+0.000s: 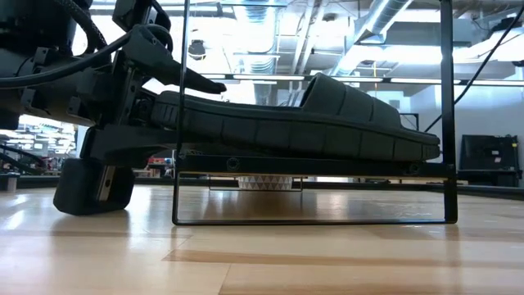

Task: Pick and place slides into the shelf
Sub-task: Put the black slides on the shelf

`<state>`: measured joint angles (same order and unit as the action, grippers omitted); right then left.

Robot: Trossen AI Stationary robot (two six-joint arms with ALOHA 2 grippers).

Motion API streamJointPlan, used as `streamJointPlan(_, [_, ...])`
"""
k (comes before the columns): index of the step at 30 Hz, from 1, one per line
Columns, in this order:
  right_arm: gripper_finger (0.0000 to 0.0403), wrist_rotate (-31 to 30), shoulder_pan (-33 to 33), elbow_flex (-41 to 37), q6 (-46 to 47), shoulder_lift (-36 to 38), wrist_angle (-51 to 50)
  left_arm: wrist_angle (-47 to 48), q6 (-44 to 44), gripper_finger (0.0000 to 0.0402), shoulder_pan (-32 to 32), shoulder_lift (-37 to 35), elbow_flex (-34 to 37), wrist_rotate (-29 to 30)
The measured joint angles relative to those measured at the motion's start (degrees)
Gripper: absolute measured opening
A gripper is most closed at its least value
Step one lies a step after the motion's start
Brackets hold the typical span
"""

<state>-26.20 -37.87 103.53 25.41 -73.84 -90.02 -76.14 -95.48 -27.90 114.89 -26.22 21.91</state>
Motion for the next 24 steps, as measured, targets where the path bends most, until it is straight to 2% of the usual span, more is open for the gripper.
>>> streamJointPlan(24, [0.0359, 0.87, 0.00, 0.00, 0.08, 0.00, 0.00, -2.42, 1.98, 0.0183, 0.88, -0.26, 3.19, -2.05])
